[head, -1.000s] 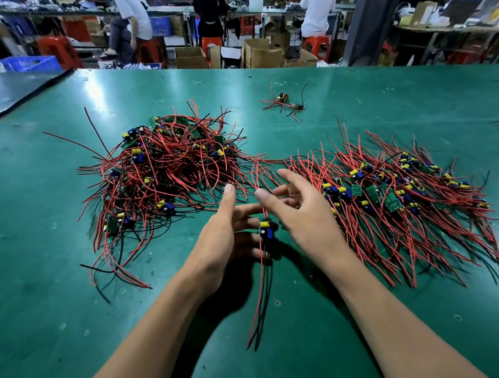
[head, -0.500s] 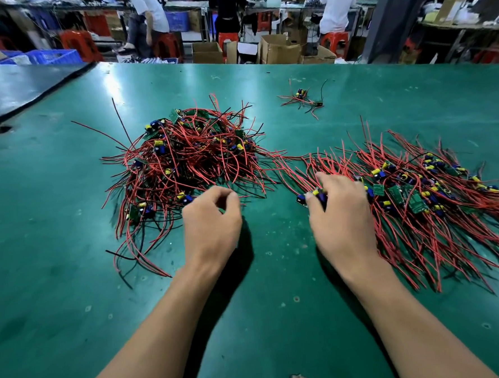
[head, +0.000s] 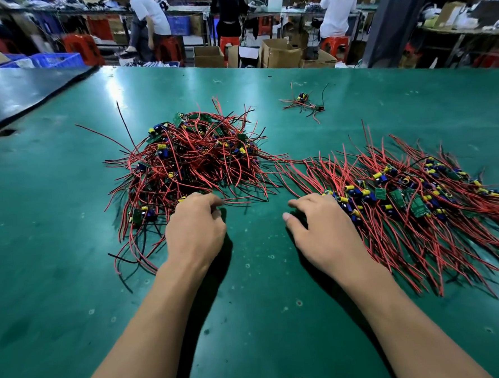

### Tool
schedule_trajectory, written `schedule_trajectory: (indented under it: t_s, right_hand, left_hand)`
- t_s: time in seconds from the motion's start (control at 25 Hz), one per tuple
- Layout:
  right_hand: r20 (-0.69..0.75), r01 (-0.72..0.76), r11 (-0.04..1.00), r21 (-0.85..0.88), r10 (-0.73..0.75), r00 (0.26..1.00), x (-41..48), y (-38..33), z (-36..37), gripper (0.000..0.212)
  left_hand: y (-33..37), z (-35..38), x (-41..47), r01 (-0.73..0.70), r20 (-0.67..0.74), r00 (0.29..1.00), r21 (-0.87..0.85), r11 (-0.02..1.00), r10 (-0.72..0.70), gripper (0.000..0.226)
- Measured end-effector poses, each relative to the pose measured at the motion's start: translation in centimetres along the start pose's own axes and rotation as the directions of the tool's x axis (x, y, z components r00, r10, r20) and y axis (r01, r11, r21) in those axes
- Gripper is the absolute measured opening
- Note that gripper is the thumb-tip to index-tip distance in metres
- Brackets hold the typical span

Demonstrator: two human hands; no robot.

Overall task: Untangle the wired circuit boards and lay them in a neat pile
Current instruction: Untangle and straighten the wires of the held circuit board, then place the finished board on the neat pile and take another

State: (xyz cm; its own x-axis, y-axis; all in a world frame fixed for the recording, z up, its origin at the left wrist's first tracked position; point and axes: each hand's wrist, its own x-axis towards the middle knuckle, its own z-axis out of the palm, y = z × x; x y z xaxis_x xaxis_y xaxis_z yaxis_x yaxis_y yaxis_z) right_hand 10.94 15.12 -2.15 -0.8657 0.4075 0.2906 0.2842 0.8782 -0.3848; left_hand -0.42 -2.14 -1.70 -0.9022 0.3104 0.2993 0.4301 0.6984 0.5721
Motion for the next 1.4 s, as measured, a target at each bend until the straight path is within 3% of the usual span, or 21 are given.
schedule_trajectory:
  t_s: [0.2,0.36,0.52,0.6,0.72,0.84,0.96,1.08,1.24,1.4]
  right_hand:
    - [-0.040,0.030,0.996,0.085,-0.027,0.999,-0.2,0.0,-0.2,0.033]
    - [-0.063,0.056,0.983,0.175,-0.046,0.997,-0.1,0.0,-0.5,0.029]
    - [0.105,0.073,0.985,0.158,-0.090,0.990,0.0,-0.1,-0.3,0.046]
    - [0.136,0.114,0.971,0.210,-0.145,0.980,-0.1,-0.1,-0.3,0.035]
    - [0.044,0.191,0.952,0.241,-0.207,0.977,-0.2,0.0,-0.5,0.022]
    - [0.036,0.133,0.914,0.384,-0.159,0.987,0.0,-0.2,-1.0,0.033]
    - [0.200,-0.016,0.720,0.694,-0.171,0.965,-0.1,-0.9,-1.6,0.042]
    - [0.262,-0.141,0.564,0.813,-0.139,0.955,0.0,-1.0,-1.6,0.012]
    - [0.071,-0.106,0.568,0.816,0.084,0.994,0.5,-0.7,-1.2,0.008]
    - [0.059,-0.165,0.404,0.899,0.263,0.963,0.7,-0.6,-0.9,0.010]
  left_hand:
    - [-0.3,0.3,-0.1,-0.133,-0.031,0.991,-0.108,0.985,0.131,0.016]
    - [1.1,0.5,-0.8,-0.377,-0.149,0.925,-0.234,0.896,0.350,0.011]
    - [3.6,1.4,-2.8,-0.545,-0.207,0.839,-0.296,0.785,0.504,0.010]
    - [4.5,1.8,-3.6,-0.580,-0.193,0.814,-0.334,0.743,0.548,0.012]
    - [5.3,2.0,-4.5,-0.593,-0.145,0.798,-0.363,0.719,0.585,0.017]
    - [5.3,2.0,-4.4,-0.555,-0.189,0.829,-0.390,0.735,0.526,0.013]
    - [5.1,1.6,-4.1,-0.504,-0.282,0.862,-0.392,0.770,0.421,0.007]
    - [5.1,1.3,-3.6,-0.431,-0.333,0.893,-0.441,0.787,0.303,0.005]
    - [4.0,0.7,-2.3,-0.260,-0.352,0.933,-0.529,0.808,0.070,0.010]
    - [2.9,0.7,-1.7,-0.172,-0.300,0.953,-0.459,0.872,0.030,0.014]
